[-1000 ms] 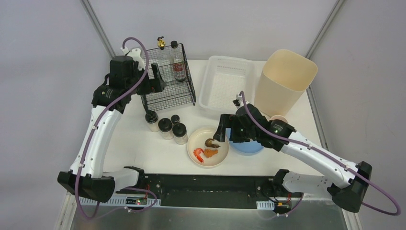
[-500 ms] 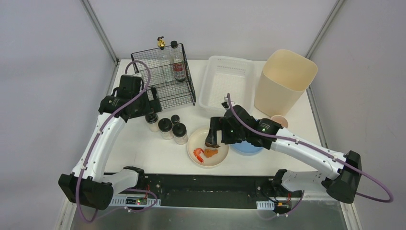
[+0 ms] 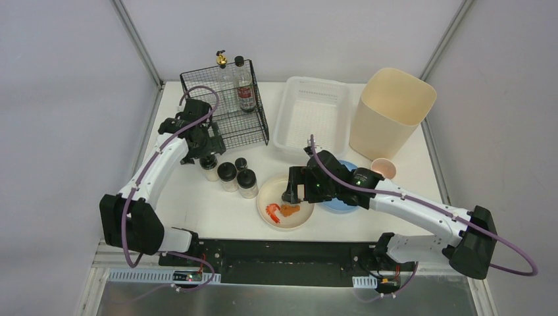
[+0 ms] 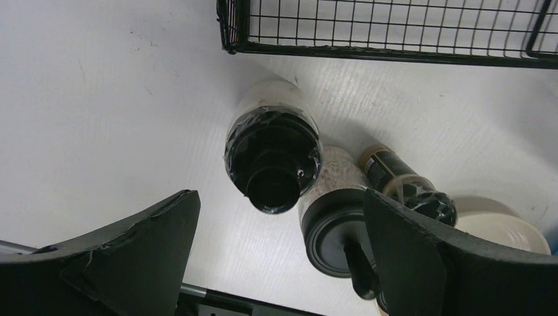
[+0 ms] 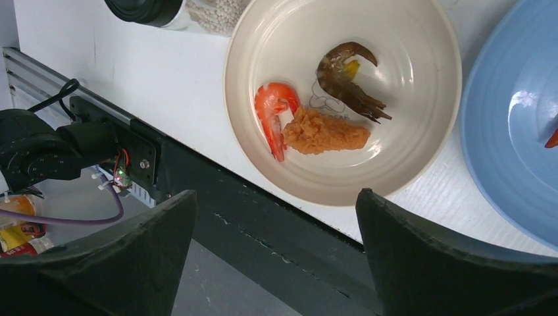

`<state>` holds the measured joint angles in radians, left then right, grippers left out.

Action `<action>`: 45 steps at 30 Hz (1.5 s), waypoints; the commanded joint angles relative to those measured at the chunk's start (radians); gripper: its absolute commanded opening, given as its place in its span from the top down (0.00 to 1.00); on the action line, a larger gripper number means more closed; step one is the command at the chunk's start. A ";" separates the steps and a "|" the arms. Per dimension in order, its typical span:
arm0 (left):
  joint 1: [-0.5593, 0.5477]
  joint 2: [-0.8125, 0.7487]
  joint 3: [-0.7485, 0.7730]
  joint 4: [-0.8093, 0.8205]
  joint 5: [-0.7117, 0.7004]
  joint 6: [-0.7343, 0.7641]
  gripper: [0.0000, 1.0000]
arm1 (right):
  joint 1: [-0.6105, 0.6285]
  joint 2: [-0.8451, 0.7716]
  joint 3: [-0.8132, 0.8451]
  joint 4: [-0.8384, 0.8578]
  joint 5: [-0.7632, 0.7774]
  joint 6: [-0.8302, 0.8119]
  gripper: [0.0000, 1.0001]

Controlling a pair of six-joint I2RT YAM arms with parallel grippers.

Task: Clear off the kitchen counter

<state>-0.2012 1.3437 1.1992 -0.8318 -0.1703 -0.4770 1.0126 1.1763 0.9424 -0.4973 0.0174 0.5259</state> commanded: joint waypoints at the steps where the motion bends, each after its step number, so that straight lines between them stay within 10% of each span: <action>1: 0.003 0.043 -0.027 0.040 -0.031 -0.035 0.01 | 0.006 -0.033 -0.016 0.046 -0.007 0.024 0.06; 21: 0.003 0.107 -0.076 0.071 -0.021 -0.023 0.22 | 0.007 -0.027 -0.048 0.073 -0.008 0.039 0.05; 35: 0.003 0.041 -0.063 0.049 -0.027 0.010 0.89 | 0.008 -0.042 -0.047 0.070 -0.008 0.039 0.06; 45: 0.003 -0.072 0.090 -0.091 -0.009 0.037 1.00 | 0.010 -0.038 -0.033 0.065 -0.008 0.036 0.05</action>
<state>-0.2012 1.3590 1.1793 -0.8589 -0.1837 -0.4606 1.0164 1.1618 0.8879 -0.4454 0.0135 0.5579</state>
